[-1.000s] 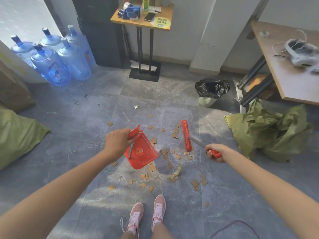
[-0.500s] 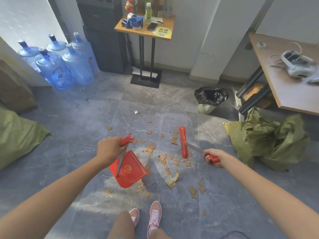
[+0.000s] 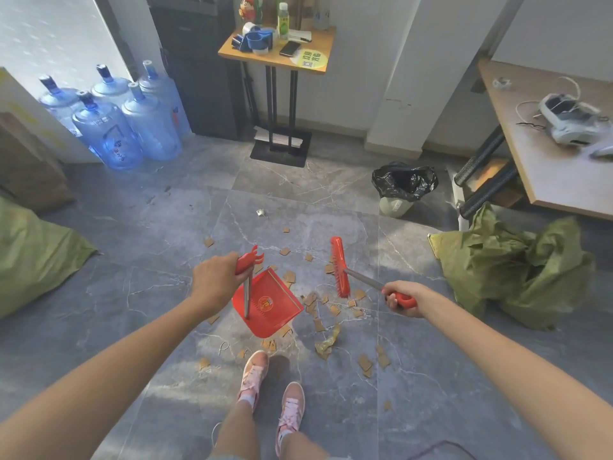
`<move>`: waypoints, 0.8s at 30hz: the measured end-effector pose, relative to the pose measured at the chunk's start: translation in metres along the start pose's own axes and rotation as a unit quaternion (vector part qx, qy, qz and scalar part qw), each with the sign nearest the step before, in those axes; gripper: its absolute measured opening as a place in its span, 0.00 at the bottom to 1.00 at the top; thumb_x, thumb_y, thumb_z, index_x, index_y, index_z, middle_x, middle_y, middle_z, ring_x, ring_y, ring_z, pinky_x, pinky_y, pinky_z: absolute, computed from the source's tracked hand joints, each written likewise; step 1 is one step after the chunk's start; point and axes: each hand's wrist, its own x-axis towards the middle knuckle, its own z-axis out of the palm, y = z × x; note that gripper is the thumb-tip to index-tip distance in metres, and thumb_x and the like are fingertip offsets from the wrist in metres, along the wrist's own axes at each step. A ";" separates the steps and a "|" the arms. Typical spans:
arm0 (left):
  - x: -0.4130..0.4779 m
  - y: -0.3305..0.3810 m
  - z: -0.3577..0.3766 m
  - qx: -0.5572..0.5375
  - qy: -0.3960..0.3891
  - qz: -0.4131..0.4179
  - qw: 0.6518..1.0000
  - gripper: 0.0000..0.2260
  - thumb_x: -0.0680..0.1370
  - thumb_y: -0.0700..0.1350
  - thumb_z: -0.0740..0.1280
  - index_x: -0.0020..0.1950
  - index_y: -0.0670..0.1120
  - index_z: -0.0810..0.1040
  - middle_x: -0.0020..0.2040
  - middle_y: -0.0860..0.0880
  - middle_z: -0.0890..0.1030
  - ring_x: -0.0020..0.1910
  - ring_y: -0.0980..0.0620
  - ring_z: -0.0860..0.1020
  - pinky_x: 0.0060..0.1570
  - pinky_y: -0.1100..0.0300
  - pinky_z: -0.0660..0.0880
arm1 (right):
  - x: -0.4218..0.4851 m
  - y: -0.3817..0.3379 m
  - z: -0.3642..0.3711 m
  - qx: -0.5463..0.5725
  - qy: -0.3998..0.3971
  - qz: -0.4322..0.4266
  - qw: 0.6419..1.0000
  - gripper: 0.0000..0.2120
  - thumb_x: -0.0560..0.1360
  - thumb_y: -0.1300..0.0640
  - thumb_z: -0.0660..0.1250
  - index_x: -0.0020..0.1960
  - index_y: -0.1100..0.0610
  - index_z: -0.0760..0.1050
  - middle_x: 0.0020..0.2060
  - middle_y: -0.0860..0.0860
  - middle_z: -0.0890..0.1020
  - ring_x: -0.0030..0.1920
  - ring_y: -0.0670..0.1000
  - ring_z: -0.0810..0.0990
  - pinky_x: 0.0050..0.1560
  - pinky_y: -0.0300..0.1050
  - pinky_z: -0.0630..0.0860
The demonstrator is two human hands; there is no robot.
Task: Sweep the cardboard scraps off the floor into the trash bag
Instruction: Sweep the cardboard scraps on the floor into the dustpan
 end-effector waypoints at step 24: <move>0.082 -0.026 0.141 -0.180 -0.023 -0.181 0.967 0.19 0.74 0.58 0.65 0.30 0.47 0.70 0.24 0.50 0.74 0.27 0.48 0.74 0.26 0.58 0.65 | 0.256 -0.058 0.088 -0.218 0.168 -0.054 0.960 0.07 0.72 0.71 0.59 0.37 0.63 0.68 0.24 0.56 0.70 0.16 0.50 0.68 0.17 0.32 0.63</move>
